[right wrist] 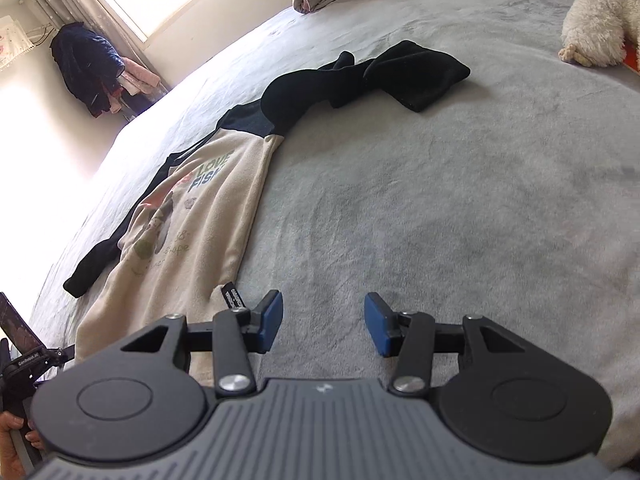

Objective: Fold clothes
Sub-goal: 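Open both grippers and lay the black sleeve on the bed, then grasp the cream hem with the right gripper and pull it straight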

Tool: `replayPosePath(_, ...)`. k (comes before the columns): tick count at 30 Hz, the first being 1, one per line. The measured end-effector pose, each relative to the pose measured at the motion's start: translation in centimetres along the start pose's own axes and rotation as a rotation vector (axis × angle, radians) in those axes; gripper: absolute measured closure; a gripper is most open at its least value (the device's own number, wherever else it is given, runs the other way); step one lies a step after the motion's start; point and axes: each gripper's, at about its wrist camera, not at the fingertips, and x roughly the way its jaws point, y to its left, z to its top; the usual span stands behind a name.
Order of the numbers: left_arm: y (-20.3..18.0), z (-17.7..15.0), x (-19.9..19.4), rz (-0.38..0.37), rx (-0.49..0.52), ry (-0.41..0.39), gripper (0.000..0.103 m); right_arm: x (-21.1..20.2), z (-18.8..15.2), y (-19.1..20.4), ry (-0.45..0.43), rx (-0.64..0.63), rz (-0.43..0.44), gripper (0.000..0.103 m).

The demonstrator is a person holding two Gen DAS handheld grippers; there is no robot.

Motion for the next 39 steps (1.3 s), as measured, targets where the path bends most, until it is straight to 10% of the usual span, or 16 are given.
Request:
replayPosePath(18,-2.9,-6.4,-0.1,0.123,0.343,-0.228,0.041,1.9,-8.0,6.5,-0.176,-0.401,-0.020,0.051)
replayPosePath(20,-3.3,-6.6,0.2,0.141,0.381,-0.242,0.041,2.6,-8.0,6.9,-0.198,-0.409,-0.026,0.056)
replayPosePath(24,-4.0,-6.7,0.6,0.152,0.428,-0.252,0.041,2.9,-7.8,6.7,-0.236,-0.380,-0.060,0.095)
replayPosePath(30,-5.0,-7.2,0.8,0.141,0.485,-0.248,0.041,0.2,-6.5,5.5,-0.368,-0.369,-0.135,0.096)
replayPosePath(39,-1.9,-5.6,-1.2,-0.108,0.275,-0.121,0.041,0.5,-3.3,2.4,-0.368,-0.330,-0.228,0.096)
